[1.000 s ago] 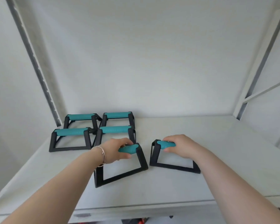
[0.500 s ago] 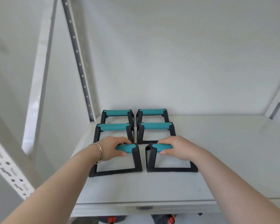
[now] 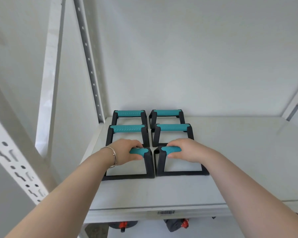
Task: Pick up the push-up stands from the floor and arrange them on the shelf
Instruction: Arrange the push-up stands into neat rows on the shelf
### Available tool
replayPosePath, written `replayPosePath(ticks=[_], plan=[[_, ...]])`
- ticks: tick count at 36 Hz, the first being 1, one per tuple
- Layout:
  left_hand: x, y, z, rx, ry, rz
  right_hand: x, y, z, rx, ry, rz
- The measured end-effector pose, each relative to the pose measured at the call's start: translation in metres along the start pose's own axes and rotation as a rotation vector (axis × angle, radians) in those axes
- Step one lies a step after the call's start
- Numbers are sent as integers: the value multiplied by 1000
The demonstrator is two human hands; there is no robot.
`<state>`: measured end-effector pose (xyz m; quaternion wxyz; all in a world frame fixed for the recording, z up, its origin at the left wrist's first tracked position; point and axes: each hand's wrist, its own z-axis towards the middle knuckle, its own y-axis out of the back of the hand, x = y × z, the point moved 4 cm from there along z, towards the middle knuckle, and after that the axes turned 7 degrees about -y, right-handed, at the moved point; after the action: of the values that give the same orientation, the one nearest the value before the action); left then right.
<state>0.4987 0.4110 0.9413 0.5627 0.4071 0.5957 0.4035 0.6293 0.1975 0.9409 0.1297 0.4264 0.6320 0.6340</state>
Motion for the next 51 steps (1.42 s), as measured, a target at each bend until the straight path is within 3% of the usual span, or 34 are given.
replayPosePath(ticks=[26, 51], plan=[[-2, -6, 1, -124, -21, 142, 6, -5, 7, -42, -34, 31], [2, -8, 3, -132, 0, 154, 5, -8, 5, -85, -40, 0]])
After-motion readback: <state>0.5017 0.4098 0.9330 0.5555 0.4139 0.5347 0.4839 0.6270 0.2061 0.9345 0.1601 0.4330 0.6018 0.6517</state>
